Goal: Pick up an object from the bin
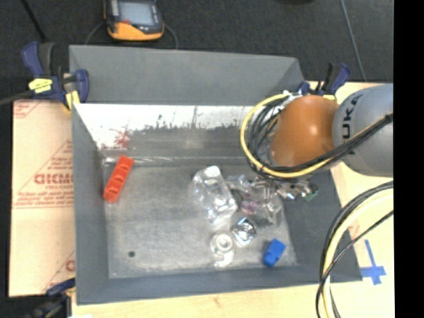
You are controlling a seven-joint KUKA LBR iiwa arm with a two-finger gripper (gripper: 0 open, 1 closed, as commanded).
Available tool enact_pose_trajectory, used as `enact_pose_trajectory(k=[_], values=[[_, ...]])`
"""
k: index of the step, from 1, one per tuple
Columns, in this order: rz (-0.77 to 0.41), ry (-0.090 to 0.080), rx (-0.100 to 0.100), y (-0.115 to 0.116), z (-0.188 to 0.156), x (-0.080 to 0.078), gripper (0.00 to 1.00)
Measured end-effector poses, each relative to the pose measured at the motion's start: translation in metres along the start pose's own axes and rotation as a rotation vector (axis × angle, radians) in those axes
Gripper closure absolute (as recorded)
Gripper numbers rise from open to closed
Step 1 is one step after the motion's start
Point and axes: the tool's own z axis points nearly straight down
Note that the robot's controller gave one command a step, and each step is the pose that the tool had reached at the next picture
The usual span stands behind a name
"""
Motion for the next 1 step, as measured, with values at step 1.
enact_pose_trajectory(k=[1], values=[[-0.419, -0.006, 0.004, -0.0081, 0.0011, -0.0074, 0.0]])
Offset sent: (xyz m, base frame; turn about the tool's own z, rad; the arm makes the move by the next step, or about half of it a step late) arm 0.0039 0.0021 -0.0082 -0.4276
